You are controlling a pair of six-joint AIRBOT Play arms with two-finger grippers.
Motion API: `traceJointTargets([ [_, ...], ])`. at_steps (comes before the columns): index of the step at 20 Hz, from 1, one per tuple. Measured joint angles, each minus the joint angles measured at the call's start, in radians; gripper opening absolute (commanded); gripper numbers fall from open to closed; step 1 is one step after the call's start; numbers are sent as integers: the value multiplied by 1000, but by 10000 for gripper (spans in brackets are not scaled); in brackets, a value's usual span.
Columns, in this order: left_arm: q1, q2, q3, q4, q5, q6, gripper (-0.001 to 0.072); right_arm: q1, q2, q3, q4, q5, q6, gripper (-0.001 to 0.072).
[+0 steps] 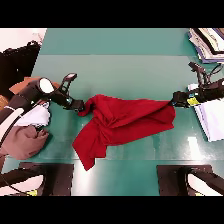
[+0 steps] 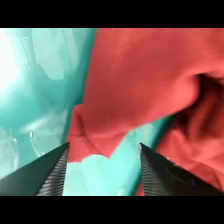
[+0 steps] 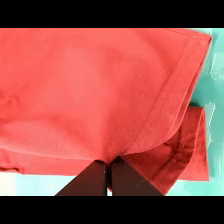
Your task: Fold the shirts.
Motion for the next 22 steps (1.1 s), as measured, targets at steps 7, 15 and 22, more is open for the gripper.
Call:
traceJointTargets([
  [7, 5, -32, -62, -46, 87, 10, 220, -1, 0, 0, 9, -5, 0, 15],
  [15, 5, 13, 97, -22, 26, -20, 27, -1, 0, 51, 23, -2, -8, 15],
  [22, 5, 275, 569, 212, -47, -85, 27, -1, 0, 444, 25, 44, -23, 15],
])
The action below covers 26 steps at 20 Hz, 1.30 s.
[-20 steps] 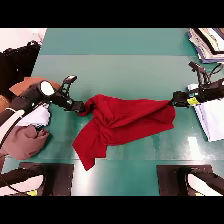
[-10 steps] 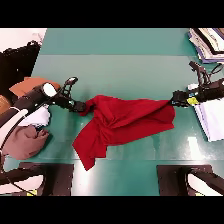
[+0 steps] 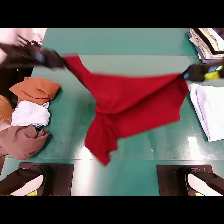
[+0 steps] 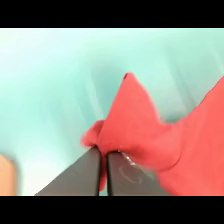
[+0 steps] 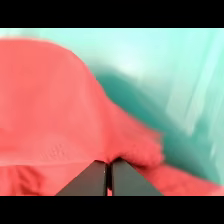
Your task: Fold the shirts.
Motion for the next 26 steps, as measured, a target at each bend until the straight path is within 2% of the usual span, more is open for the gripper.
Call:
traceJointTargets([
  [6, 0, 142, 423, 51, -61, -26, 26, 0, 2, 420, 2, 94, -3, 14],
  [9, 0, 161, 570, 36, -79, -32, 25, 0, 39, 514, 2, 119, -3, 15],
  [13, 0, 168, 650, -65, -25, -33, 25, 0, 141, 464, -25, 97, 5, 14],
  [17, 0, 152, 671, -101, 51, -20, 25, 0, 173, 407, -59, 124, 61, 14],
  [22, -1, 11, 560, 80, 79, -41, 25, 0, 33, 301, -84, 237, 121, 14],
  [26, 0, -234, 462, 168, 30, -72, 27, 0, -142, 159, -88, 263, 139, 14],
])
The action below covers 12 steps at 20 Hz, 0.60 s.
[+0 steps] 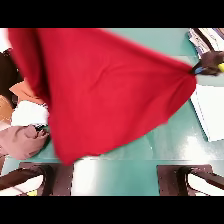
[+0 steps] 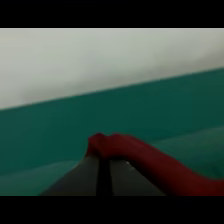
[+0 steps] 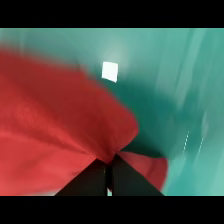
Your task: Fold the shirts.
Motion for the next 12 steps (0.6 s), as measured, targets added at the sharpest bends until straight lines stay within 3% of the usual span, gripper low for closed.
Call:
traceJointTargets([
  [5, 0, -333, -31, 22, -35, -11, 27, 0, -215, -133, 11, -134, -9, 15],
  [9, 0, -493, -37, 26, -22, -13, 31, 0, -343, -161, 11, -282, -21, 16],
  [10, 0, -515, -38, 27, -17, -13, 189, 0, -364, -164, 11, -317, -22, 16],
  [11, 0, -529, -38, 29, -7, -13, 427, 0, -383, -166, 11, -348, -23, 16],
  [12, 0, -540, -37, 29, 0, -14, 470, 0, -396, -167, 11, -373, -24, 28],
])
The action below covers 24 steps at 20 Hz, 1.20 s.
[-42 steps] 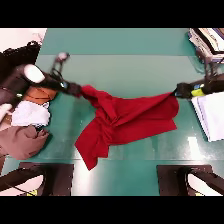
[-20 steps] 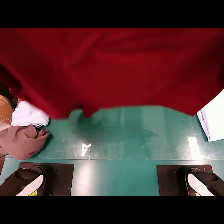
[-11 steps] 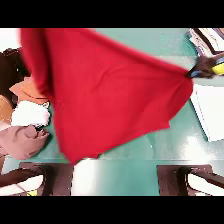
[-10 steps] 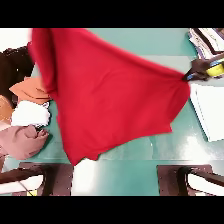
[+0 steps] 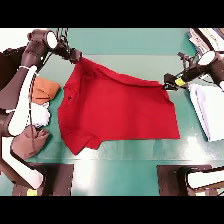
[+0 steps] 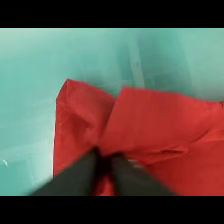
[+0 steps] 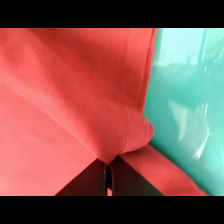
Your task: Fold the shirts.
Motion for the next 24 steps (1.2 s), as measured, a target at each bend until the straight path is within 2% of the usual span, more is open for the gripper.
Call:
traceJointTargets([
  [1, 0, -8, 0, 1, -1, -1, 471, 0, -8, -1, 1, -28, 0, 185],
  [2, 2, -13, 0, 2, -2, -1, 471, 0, -15, 0, 2, -43, -1, 383],
  [3, 7, -13, 0, 2, -8, -1, 470, 0, -21, 3, 0, -56, -3, 412],
  [6, 40, 13, 0, 8, -88, -1, 470, -7, -26, 40, 1, -50, -12, 409],
  [11, 145, 132, -35, -2, -359, -1, 470, -17, 43, 78, 1, 53, -67, 408],
  [13, 183, 215, -119, -31, -415, -1, 470, -17, 87, 82, 1, 101, -89, 408],
  [18, 218, 507, -575, -80, -439, 2, 471, -20, 203, 86, 0, 189, -128, 408],
  [24, 225, 872, -1162, -183, -360, -29, 471, -24, 302, 86, 1, 251, -142, 409],
])
